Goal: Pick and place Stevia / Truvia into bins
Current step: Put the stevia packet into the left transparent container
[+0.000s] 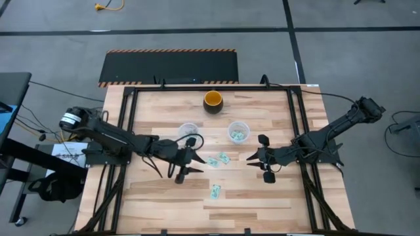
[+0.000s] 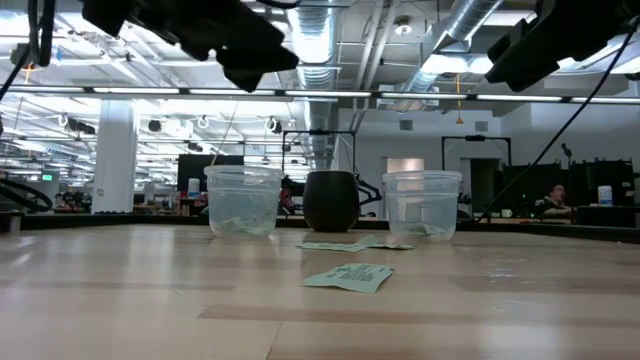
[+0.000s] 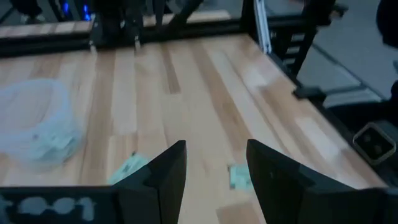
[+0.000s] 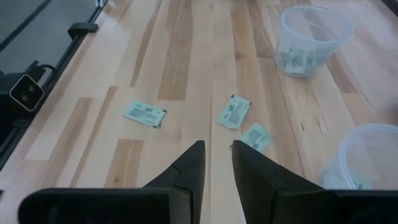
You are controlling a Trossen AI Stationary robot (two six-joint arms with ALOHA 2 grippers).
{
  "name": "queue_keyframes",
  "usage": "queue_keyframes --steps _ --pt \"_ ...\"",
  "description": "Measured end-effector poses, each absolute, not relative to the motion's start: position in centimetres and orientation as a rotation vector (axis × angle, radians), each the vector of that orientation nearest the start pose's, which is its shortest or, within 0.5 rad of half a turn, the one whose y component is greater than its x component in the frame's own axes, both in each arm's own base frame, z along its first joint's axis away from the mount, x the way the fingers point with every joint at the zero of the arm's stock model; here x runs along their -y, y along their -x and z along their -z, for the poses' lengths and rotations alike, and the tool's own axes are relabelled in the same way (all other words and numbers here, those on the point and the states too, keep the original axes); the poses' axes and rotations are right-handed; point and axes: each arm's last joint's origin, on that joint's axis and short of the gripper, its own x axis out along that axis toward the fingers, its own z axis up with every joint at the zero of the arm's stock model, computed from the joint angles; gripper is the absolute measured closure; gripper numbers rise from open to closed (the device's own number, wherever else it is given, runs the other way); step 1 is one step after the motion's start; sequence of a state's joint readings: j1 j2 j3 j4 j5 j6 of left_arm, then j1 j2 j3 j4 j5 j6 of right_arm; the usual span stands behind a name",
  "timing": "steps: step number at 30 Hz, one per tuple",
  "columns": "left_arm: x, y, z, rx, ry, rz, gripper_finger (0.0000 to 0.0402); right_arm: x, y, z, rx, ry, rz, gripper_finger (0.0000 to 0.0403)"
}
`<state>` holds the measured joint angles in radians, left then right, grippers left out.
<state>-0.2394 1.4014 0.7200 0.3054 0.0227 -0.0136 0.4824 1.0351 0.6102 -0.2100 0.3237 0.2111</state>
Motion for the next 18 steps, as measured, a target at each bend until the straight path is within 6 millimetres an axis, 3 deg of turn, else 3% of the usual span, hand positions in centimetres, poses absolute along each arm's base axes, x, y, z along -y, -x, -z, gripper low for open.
queue_keyframes --steps 6,18 --pt "7.7 -30.5 -20.7 -0.333 -0.015 0.266 0.0243 -8.9 -19.0 -22.8 -0.597 0.045 -0.091 0.0327" --pt "9.6 -35.0 -18.3 -0.722 -0.051 0.351 0.0243 -8.8 -18.8 -22.4 -0.638 0.064 -0.085 0.0327"
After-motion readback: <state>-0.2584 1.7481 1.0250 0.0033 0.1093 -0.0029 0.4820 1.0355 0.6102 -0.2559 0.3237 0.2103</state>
